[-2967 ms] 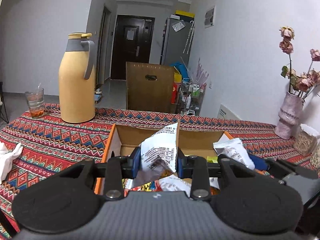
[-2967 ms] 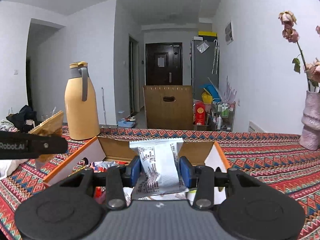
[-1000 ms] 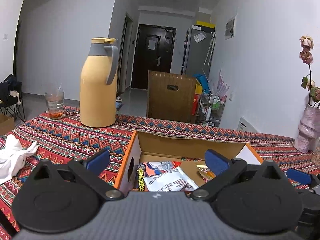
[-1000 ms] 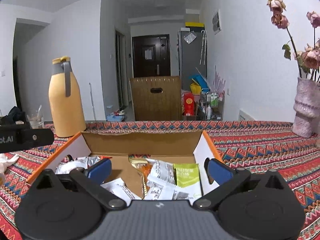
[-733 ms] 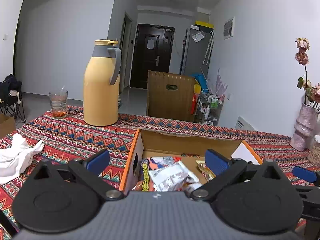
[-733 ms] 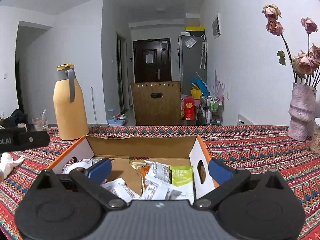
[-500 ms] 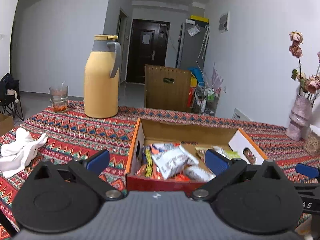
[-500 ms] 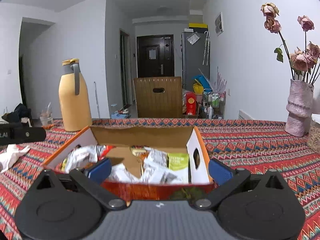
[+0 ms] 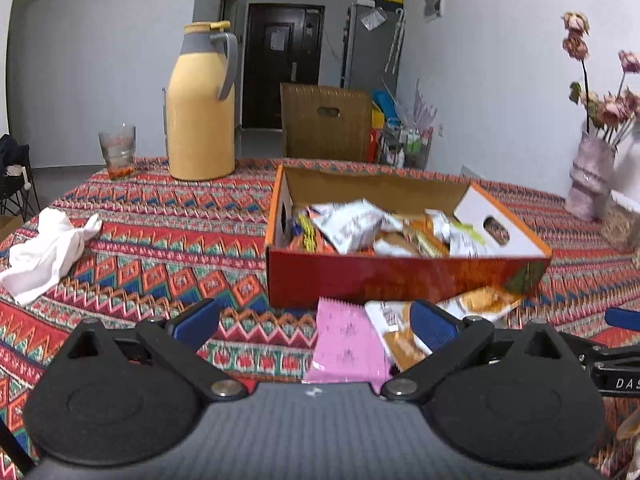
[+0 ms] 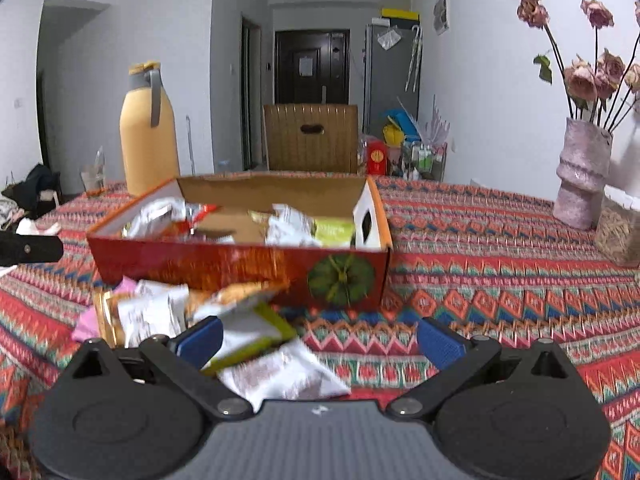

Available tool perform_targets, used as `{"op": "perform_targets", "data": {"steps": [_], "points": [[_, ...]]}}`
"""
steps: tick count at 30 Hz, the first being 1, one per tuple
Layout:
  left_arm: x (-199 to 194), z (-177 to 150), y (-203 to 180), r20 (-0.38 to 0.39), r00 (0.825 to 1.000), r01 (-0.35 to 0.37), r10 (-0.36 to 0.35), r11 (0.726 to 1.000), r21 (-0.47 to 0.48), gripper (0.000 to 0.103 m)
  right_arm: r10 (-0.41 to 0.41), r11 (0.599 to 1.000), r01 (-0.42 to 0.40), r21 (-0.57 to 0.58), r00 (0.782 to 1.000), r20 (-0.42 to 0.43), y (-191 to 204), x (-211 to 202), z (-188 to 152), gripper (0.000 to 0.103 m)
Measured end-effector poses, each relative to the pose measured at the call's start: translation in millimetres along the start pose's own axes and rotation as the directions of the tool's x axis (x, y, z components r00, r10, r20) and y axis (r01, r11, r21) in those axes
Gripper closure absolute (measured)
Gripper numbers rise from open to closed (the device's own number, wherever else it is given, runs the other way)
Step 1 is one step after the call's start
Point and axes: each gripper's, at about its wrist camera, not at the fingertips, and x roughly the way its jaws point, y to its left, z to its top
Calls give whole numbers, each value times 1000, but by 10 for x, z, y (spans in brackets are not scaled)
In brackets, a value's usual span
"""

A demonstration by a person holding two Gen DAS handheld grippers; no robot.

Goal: Organize snacks
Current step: 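Withdraw both tools from the box back toward the snack pile, then grasp a white packet with the right tool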

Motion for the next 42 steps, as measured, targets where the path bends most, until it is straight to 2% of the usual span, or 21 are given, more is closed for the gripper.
{"op": "perform_targets", "data": {"steps": [5,11,17,20,27,30,33,36,37,42], "points": [[120,-145,4,-26,1000,-18,18,1000,3,0,-5,1000,6,9,999,-47,3,77,-84,0],[161,-206,22,-13,1000,-28,28,1000,-4,0,-15,1000,17,15,994,-106,37,269,15,0],[216,-256,43,-28,999,-28,28,1000,-13,0,-47,995,60,74,984,-171,49,534,84,0],[231,-260,69,-35,999,-24,23,999,-25,0,-63,994,80,78,977,-204,85,644,67,6],[245,-271,79,-44,999,-19,18,999,-33,0,-63,997,73,36,972,-227,143,615,-46,12],[246,-275,75,-44,999,-22,21,999,-35,0,-54,997,64,40,974,-222,103,551,-88,17],[243,-277,75,-43,999,-25,23,999,-35,0,-44,997,56,54,977,-210,64,503,-106,26],[243,-275,78,-44,999,-26,25,999,-37,0,-34,997,47,62,980,-194,45,463,-114,43],[242,-275,78,-44,999,-28,26,999,-37,0,-27,997,39,63,982,-189,41,454,-118,52],[248,-275,74,-45,999,-32,31,999,-37,0,3,998,6,55,987,-164,62,420,-134,59]]}}
